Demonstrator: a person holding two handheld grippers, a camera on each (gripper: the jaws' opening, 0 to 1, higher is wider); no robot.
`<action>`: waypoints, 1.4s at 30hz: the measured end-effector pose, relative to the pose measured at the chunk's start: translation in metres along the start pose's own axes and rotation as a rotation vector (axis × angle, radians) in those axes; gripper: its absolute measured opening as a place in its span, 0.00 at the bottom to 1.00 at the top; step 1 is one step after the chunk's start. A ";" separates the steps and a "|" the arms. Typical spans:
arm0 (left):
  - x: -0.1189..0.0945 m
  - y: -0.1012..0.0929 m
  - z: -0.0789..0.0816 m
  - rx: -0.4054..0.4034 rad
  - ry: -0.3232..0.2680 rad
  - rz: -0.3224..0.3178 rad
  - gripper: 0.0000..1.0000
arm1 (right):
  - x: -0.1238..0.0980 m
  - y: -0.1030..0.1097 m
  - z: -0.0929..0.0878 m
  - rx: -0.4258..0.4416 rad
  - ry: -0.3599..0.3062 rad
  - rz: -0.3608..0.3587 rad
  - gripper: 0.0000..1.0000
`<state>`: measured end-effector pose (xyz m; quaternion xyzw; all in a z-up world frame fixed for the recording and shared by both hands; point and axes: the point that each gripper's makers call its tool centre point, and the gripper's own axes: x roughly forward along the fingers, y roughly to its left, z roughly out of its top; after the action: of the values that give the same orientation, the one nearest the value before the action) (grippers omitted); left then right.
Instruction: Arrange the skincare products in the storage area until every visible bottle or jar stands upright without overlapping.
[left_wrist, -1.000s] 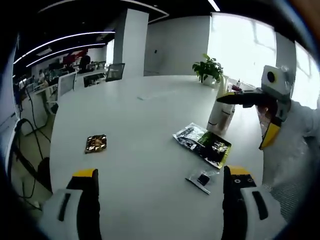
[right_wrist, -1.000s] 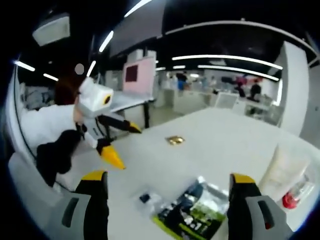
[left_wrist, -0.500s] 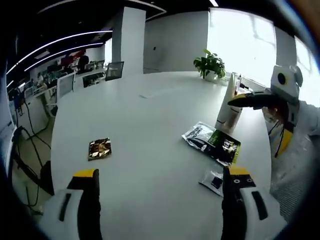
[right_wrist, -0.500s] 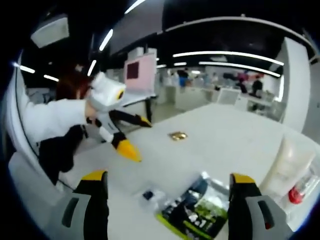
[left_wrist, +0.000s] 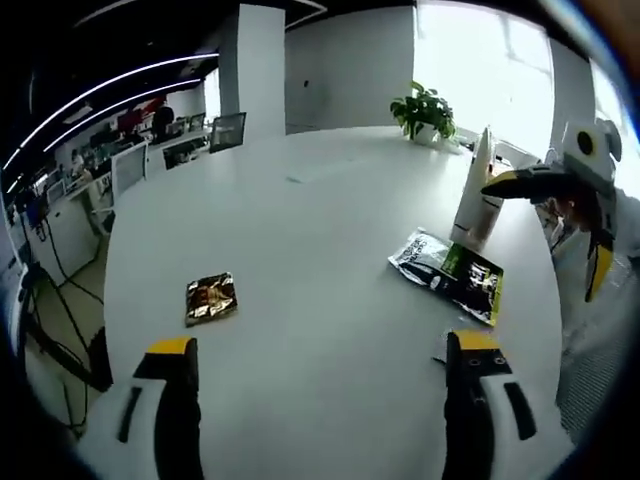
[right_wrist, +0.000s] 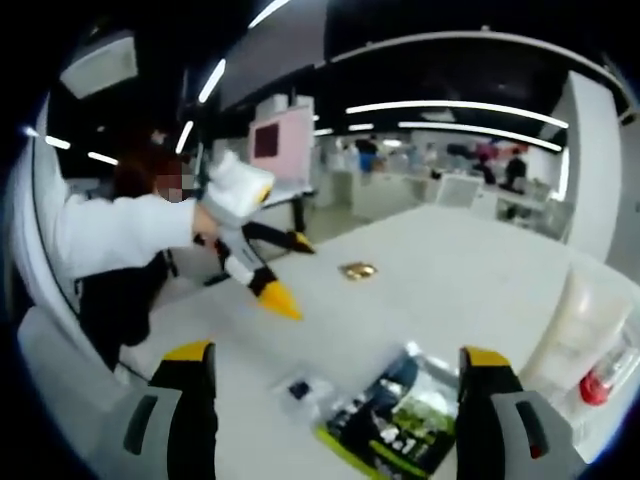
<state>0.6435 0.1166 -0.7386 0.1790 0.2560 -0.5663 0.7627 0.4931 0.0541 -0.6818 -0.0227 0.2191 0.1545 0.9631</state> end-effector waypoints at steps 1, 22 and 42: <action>0.001 0.002 0.000 -0.002 -0.001 -0.001 0.98 | 0.000 0.000 0.000 0.002 0.001 -0.002 1.00; 0.044 0.056 0.011 -0.078 0.040 0.049 0.96 | 0.000 -0.002 0.004 0.013 -0.016 0.007 1.00; 0.072 0.095 0.008 -0.118 0.086 0.160 0.87 | 0.000 0.010 0.007 0.019 -0.024 0.039 1.00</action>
<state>0.7524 0.0847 -0.7769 0.1777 0.3062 -0.4796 0.8029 0.4934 0.0641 -0.6757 -0.0076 0.2091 0.1715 0.9627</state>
